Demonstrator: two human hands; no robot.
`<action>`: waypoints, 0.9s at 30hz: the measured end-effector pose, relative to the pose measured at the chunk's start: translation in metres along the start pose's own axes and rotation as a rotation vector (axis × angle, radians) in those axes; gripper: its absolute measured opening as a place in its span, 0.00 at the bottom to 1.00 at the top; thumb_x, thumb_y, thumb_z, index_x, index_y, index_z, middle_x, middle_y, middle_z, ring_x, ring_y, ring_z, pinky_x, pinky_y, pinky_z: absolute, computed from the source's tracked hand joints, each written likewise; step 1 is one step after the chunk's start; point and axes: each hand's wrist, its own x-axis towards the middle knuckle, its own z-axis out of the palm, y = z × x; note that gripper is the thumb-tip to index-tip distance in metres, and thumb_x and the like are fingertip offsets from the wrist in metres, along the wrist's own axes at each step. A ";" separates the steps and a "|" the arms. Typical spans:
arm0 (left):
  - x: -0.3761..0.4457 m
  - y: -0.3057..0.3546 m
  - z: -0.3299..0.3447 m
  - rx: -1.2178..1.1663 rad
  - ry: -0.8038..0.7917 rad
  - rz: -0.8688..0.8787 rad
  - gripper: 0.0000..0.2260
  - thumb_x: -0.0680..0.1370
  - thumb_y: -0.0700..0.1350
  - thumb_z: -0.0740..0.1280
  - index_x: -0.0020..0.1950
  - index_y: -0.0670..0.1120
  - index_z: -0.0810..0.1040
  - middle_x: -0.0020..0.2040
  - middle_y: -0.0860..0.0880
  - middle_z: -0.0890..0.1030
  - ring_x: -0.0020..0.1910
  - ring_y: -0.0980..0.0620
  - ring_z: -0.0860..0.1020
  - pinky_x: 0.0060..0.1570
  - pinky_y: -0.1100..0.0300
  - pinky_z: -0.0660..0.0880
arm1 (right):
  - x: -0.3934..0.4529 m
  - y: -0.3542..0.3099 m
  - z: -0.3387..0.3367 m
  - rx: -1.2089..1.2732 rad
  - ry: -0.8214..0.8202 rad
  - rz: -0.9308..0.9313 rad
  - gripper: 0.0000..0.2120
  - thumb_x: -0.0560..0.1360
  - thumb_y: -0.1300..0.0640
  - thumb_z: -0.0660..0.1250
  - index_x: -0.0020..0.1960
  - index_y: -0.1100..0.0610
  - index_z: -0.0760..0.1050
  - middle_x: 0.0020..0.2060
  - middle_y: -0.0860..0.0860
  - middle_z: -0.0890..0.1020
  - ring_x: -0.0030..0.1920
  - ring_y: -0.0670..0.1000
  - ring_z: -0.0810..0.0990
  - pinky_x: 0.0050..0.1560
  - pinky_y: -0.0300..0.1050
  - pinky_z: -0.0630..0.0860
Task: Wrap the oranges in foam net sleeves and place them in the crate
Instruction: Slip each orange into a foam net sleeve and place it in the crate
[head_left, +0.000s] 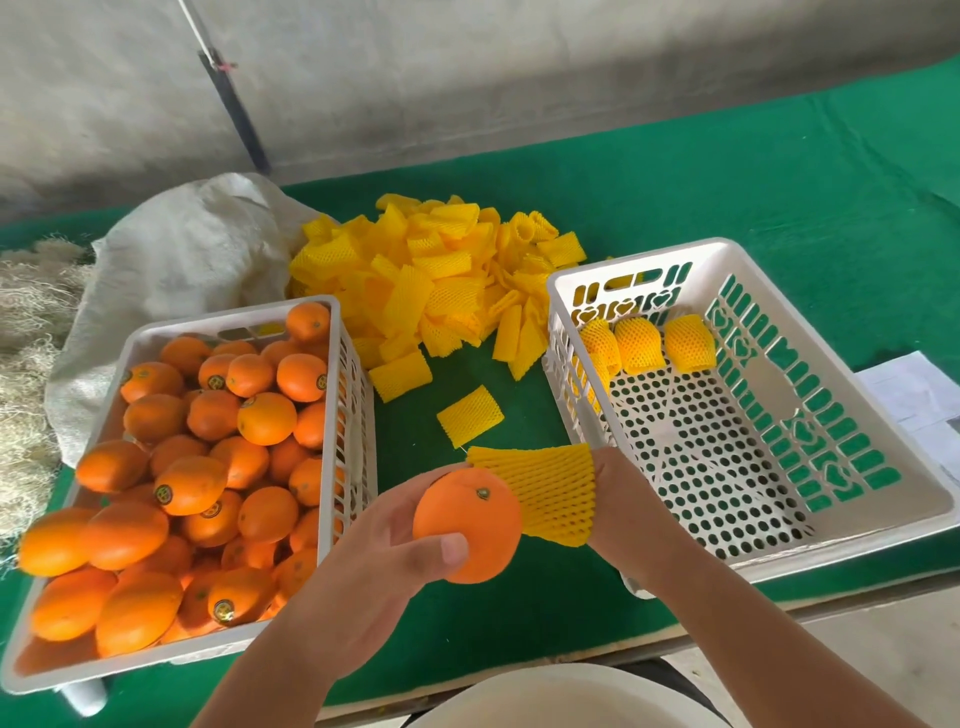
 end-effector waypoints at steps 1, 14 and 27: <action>-0.001 -0.001 -0.002 -0.004 0.009 -0.004 0.40 0.51 0.71 0.84 0.61 0.65 0.83 0.63 0.56 0.84 0.65 0.47 0.82 0.54 0.58 0.82 | 0.001 0.004 0.002 -0.057 0.021 0.025 0.09 0.77 0.70 0.67 0.39 0.63 0.82 0.25 0.47 0.80 0.27 0.38 0.78 0.28 0.34 0.74; -0.002 0.008 -0.028 -0.019 0.153 0.096 0.35 0.60 0.63 0.86 0.65 0.61 0.83 0.66 0.51 0.82 0.63 0.41 0.84 0.53 0.52 0.84 | -0.010 -0.038 -0.018 0.062 -0.116 -0.111 0.11 0.71 0.59 0.60 0.32 0.48 0.64 0.24 0.38 0.73 0.28 0.36 0.72 0.32 0.29 0.70; 0.000 0.001 -0.039 0.470 0.221 0.066 0.44 0.55 0.76 0.80 0.69 0.72 0.73 0.56 0.76 0.73 0.57 0.54 0.81 0.44 0.61 0.84 | -0.012 -0.039 -0.008 -0.039 -0.236 -0.268 0.33 0.77 0.67 0.72 0.42 0.25 0.72 0.37 0.29 0.78 0.37 0.38 0.77 0.44 0.41 0.77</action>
